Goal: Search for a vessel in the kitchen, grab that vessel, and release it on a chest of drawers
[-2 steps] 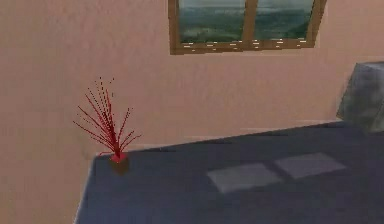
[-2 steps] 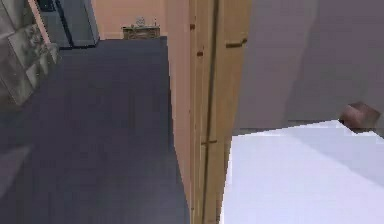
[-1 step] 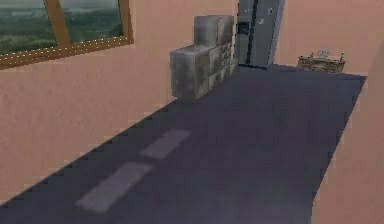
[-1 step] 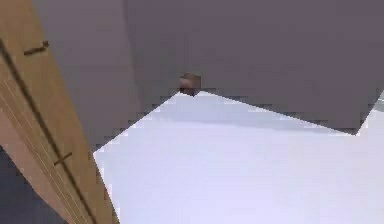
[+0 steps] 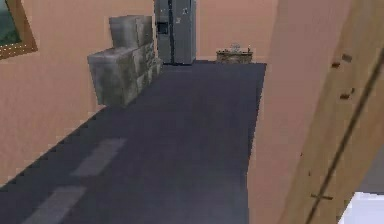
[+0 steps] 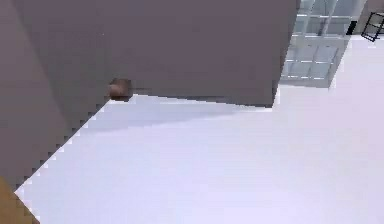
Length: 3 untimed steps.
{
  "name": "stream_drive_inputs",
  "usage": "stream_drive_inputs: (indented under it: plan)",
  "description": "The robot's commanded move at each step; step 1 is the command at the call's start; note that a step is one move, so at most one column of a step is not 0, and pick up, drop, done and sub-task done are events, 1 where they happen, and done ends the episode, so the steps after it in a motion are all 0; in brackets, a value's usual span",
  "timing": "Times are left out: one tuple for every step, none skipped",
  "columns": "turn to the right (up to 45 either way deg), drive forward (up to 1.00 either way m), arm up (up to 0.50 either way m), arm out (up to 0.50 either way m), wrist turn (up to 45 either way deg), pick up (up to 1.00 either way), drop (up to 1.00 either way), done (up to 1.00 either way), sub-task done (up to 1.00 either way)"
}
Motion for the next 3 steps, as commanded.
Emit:
stream_drive_inputs:
  plan:
    - [0.0, 1.00, 0.00, 0.00, 0.0, 0.00, 0.00, 0.00, 0.00]
    - [3.0, 0.00, 0.00, 0.00, 0.0, 0.00, 0.00, 0.00, 0.00]
    - [0.0, 0.85, 0.00, 0.00, 0.0, 0.00, 0.00, 0.00, 0.00]
